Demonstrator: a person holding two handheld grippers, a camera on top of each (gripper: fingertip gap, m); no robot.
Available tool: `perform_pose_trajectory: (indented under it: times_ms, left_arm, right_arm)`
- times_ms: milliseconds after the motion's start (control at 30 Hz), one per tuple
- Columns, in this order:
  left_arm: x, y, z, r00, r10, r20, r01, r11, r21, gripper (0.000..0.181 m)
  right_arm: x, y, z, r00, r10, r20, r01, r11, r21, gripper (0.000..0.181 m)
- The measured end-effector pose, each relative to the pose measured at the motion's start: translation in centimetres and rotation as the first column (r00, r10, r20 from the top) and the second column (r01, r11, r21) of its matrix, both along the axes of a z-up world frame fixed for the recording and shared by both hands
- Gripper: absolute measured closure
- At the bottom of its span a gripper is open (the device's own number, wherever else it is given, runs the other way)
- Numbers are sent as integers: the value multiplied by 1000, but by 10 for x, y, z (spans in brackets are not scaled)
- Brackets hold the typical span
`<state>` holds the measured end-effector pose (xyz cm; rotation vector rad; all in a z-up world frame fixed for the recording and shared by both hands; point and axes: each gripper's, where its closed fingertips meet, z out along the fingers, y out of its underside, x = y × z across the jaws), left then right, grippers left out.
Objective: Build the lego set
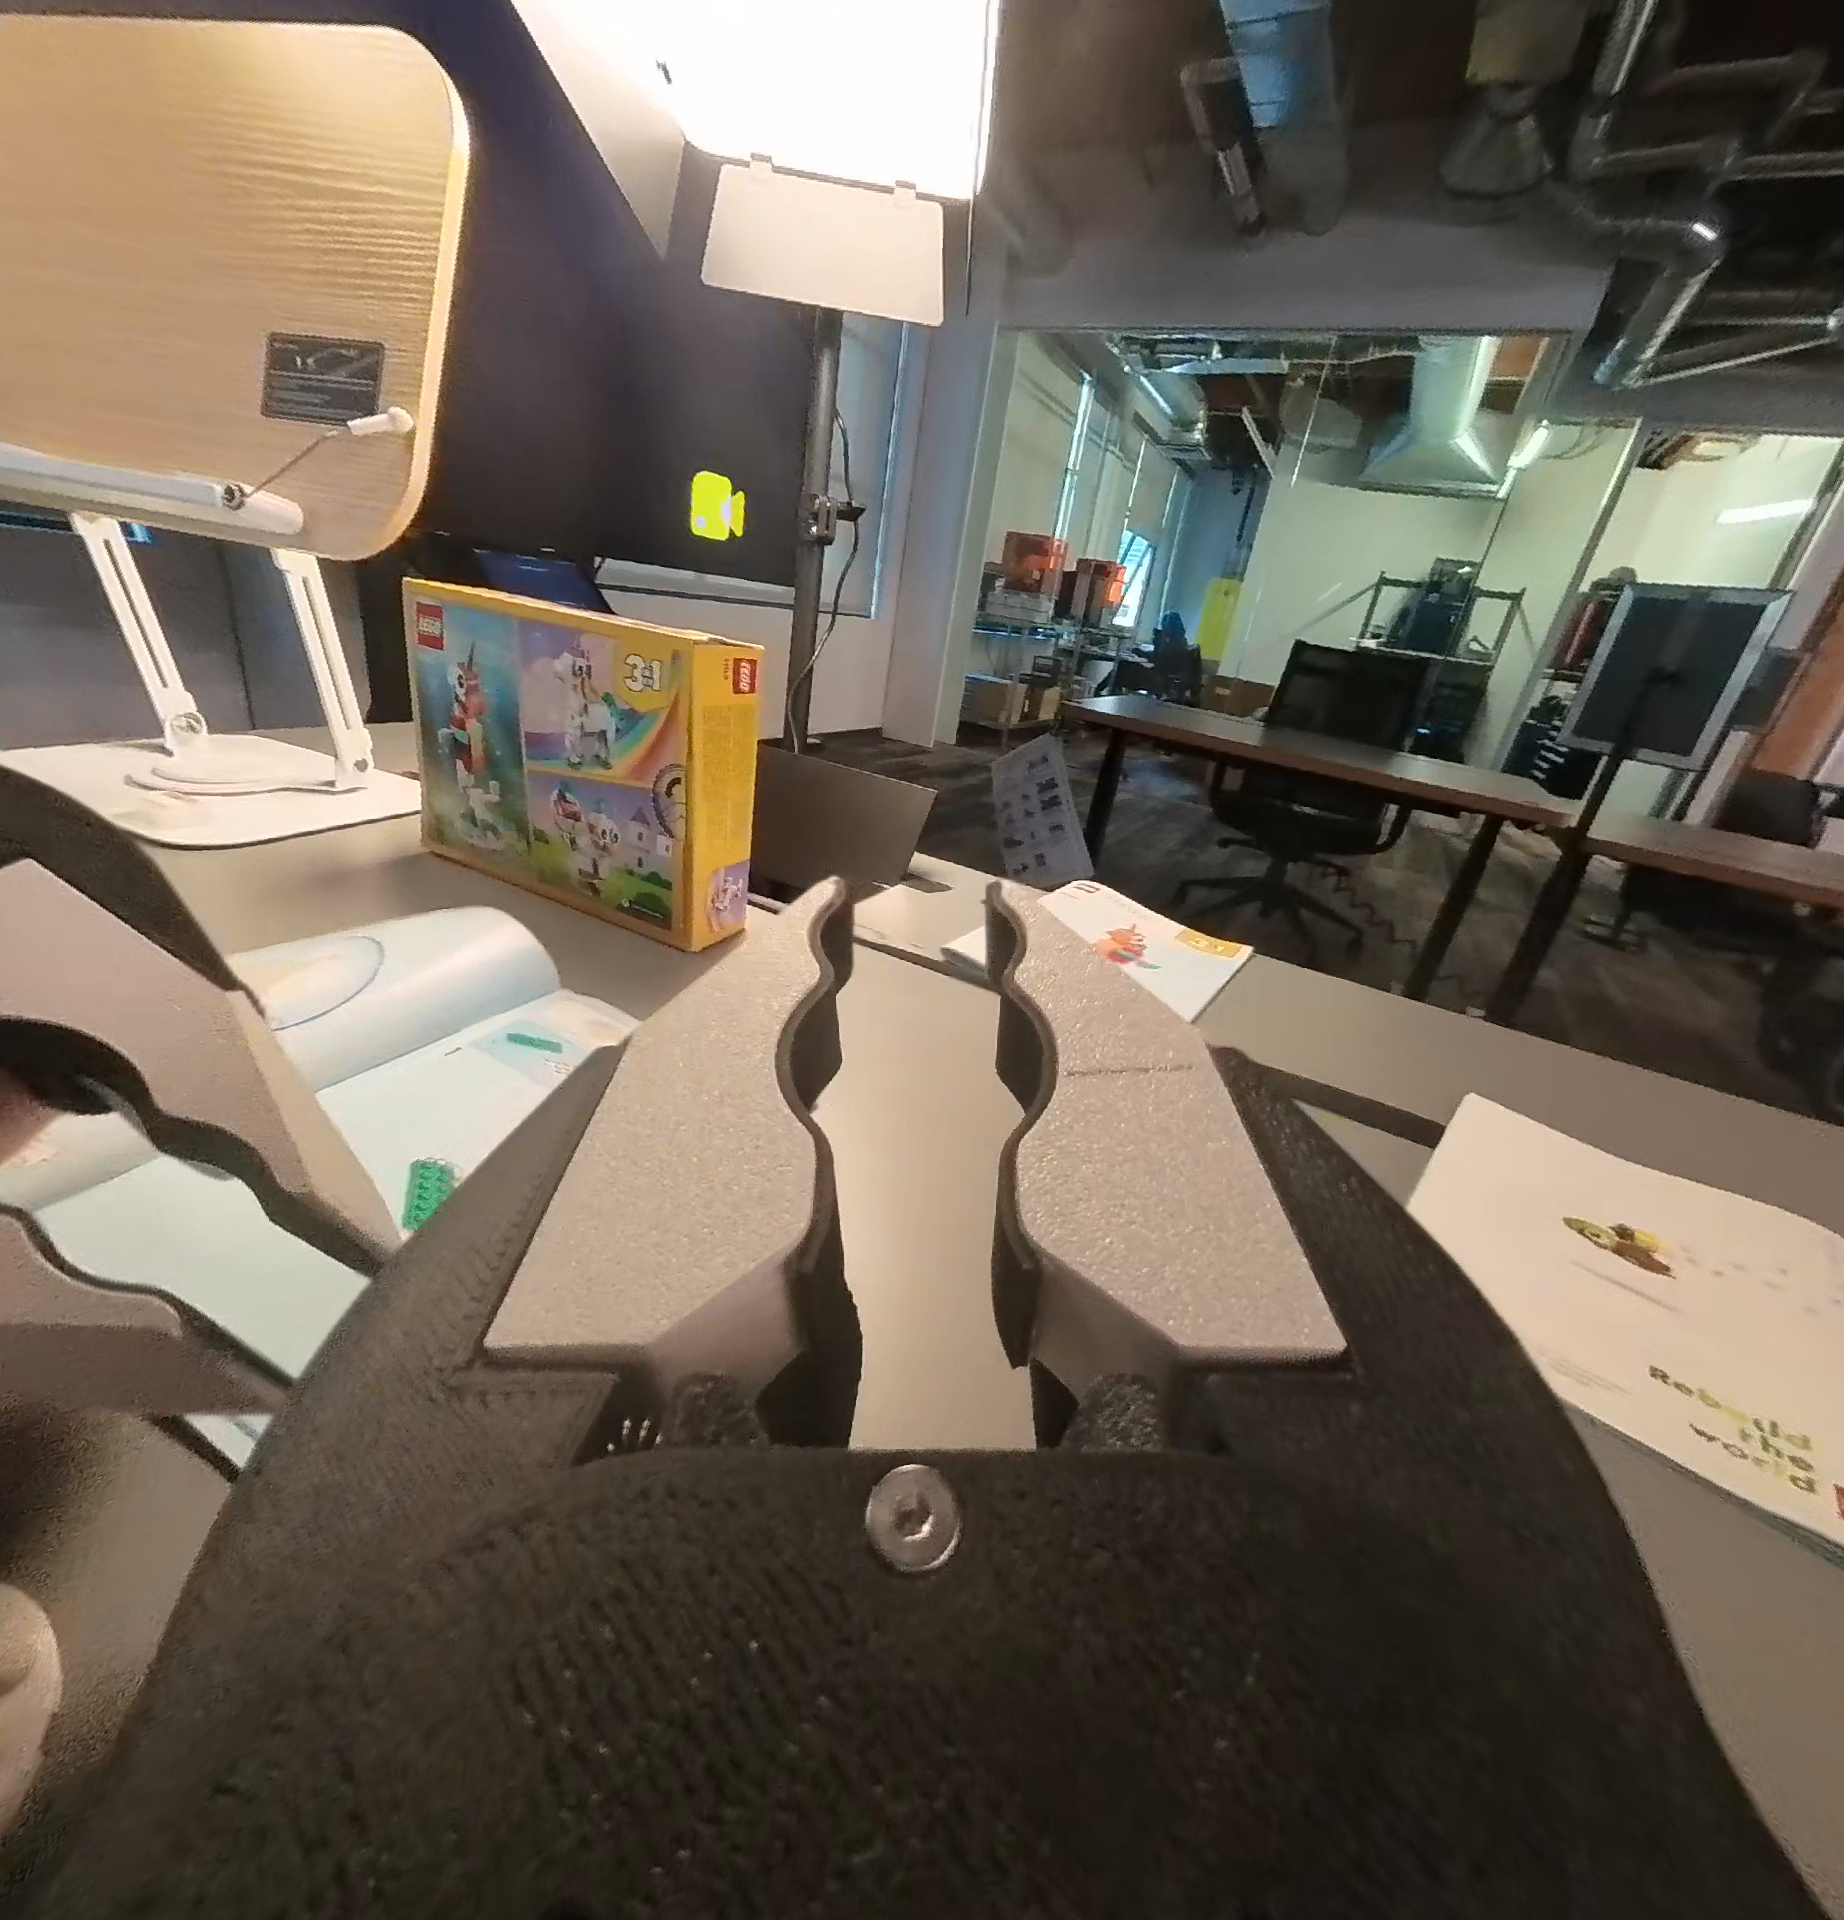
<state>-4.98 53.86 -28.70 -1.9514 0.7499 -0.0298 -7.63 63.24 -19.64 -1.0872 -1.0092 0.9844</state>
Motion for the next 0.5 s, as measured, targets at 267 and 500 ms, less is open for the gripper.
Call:
perform_pose_trajectory:
  times_ms: [267,500]
  left_arm:
    - [-8,-15,-15,989,-35,142,54,990,-131,156]
    - [-8,-19,-25,983,-39,182,80,971,-227,151]
  right_arm:
    - [-2,1,-4,999,32,5,-31,997,-67,157]
    - [-1,8,-7,999,36,-6,-36,989,-141,156]
